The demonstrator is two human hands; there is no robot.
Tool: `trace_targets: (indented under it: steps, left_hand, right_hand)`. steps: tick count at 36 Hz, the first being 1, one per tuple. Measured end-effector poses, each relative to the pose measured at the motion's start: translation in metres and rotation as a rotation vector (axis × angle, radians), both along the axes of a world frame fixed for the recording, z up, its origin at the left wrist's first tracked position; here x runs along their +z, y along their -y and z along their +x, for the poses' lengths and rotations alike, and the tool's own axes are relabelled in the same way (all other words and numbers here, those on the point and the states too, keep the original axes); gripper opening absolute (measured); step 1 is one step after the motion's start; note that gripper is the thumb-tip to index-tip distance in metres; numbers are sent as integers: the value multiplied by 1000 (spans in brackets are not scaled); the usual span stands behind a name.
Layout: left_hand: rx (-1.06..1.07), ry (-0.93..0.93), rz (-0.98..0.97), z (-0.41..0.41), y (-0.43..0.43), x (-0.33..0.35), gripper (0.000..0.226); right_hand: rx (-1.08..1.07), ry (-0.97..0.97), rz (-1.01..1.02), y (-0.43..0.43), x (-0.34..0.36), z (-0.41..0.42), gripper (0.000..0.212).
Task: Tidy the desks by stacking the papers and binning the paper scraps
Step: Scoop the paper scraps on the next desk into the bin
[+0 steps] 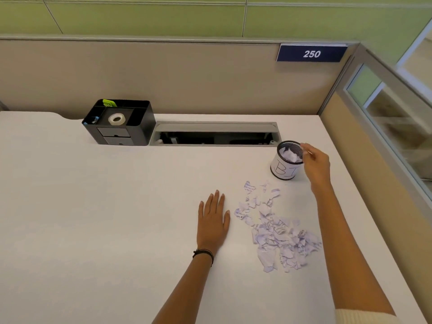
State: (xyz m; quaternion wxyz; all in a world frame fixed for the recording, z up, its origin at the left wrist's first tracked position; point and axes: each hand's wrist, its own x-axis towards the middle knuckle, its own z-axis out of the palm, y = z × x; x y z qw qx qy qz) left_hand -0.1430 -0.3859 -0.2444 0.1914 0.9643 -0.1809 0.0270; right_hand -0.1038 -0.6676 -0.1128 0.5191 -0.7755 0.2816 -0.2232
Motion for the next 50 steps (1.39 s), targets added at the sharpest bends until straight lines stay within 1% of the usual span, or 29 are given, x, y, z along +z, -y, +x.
trace_targets:
  steps: [3, 5, 6, 8, 12, 14, 17, 19, 21, 23, 27, 31, 34, 36, 40, 43, 48, 50]
  left_hand:
    - [-2, 1, 0, 0, 0, 0, 52]
    - [-4, 4, 0, 0, 0, 1, 52]
    - [-3, 5, 2, 0, 0, 1, 52]
    - [-2, 3, 2, 0, 0, 1, 52]
    - [-6, 0, 3, 0, 0, 1, 52]
    - [-8, 2, -4, 0, 0, 2, 52]
    - [-5, -3, -18, 0, 1, 2, 52]
    - [-7, -5, -17, 0, 0, 2, 53]
    - [-10, -4, -13, 0, 0, 2, 53]
    - [-10, -3, -15, 0, 0, 2, 53]
    - [-6, -13, -18, 0, 0, 1, 54]
    - [-11, -14, -7, 0, 0, 2, 52]
    - [-8, -13, -8, 1, 0, 1, 52]
    - [-6, -15, -9, 0, -1, 1, 52]
    - [-5, -19, -1, 0, 0, 1, 52]
    - [-4, -17, -4, 0, 0, 2, 52]
    - [-5, -13, 8, 0, 0, 3, 51]
    - [-6, -7, 11, -1, 0, 3, 51]
  right_hand:
    - [-74, 184, -145, -19, 3, -17, 34]
    - [-105, 289, -167, -28, -4, -27, 35]
    - [-100, 310, -164, -32, -8, -30, 36]
    - [-62, 276, -142, -38, -20, -35, 35]
    - [55, 69, -118, -49, -51, -40, 34]
    - [100, -48, -144, -51, -66, -41, 30]
    - [227, -286, -252, -54, -86, -35, 25]
    - [314, -401, -286, -59, -90, -31, 36]
    - [386, -459, -337, -65, -89, -28, 45]
    - [454, -478, -417, -71, -88, -27, 47]
    - [540, -478, -565, -75, -88, -32, 45]
    - [539, -525, -553, -69, -86, -41, 44]
    - [556, -587, -596, -67, -86, -50, 54]
    - [553, -604, -601, -68, -86, -58, 54]
    - [565, -571, -634, -71, -88, -74, 48]
    - [574, -496, -646, -72, -95, -84, 45]
    - [394, -414, -597, -84, -97, -93, 36]
    - [360, -372, -598, -88, -100, -97, 33]
